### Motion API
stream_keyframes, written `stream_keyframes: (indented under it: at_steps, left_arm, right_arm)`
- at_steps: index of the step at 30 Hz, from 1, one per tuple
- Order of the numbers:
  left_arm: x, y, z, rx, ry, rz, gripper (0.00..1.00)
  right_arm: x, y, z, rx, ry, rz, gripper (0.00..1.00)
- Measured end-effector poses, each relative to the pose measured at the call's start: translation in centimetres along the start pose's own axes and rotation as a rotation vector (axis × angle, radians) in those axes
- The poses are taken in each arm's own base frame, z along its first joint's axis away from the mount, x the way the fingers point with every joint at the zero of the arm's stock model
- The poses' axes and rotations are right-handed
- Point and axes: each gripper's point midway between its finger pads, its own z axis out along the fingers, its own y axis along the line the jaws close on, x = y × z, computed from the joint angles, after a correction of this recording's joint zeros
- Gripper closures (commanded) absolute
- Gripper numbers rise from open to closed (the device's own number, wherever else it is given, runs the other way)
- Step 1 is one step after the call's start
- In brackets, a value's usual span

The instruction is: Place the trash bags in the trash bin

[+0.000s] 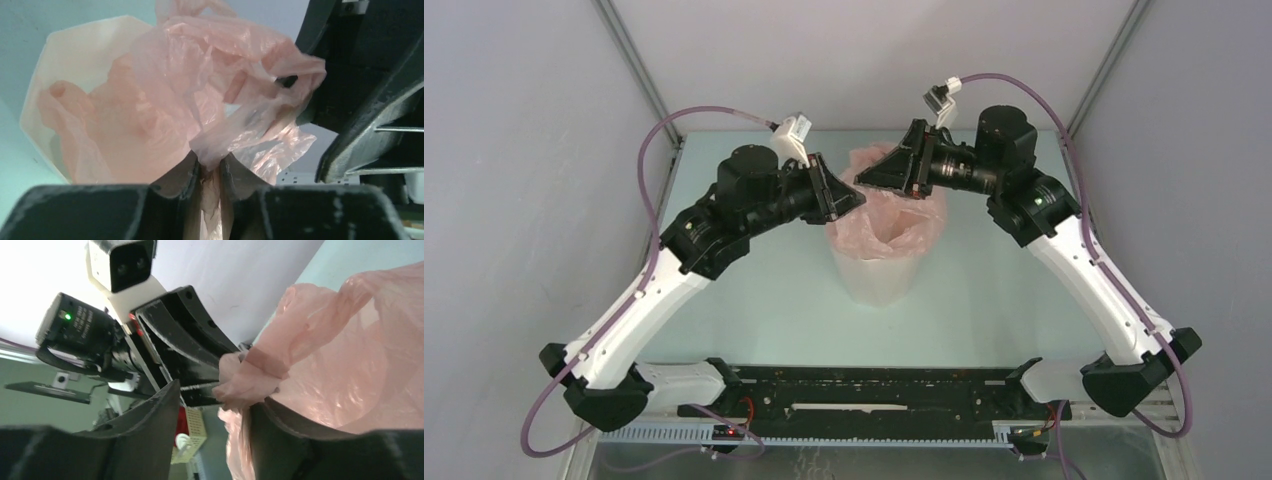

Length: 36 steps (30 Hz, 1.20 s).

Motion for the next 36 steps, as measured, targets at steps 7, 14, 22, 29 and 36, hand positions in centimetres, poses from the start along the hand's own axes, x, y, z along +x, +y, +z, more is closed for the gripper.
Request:
stream_keyframes:
  at_steps: [7,14,22,29,36]
  left_arm:
    - [-1.7,-0.2,-2.4,-0.007,-0.08,0.01,0.9]
    - [-2.7,0.3,-6.5,0.003,-0.206,0.015,0.93]
    - [-2.1,1.1,-5.7,-0.003,-0.209,0.005,0.97]
    - [-1.4,2.4,-4.2,-0.037,-0.185,0.005,0.99]
    - [-1.7,4.1,-2.2,-0.077,-0.166,0.014,1.0]
  right_arm:
    - [-0.2,-1.2,-3.6,0.09,-0.016,-0.033,0.2]
    - [-0.5,0.0,-10.2,0.145,-0.105,-0.108,0.18]
    - [-3.1,-1.4,-13.0,0.231,-0.202,-0.139,0.17]
    - [-2.9,-7.0,-11.3,0.33,-0.146,-0.061,0.21]
    - [1.5,-11.3,-5.4,0.331,0.01,0.04,0.35]
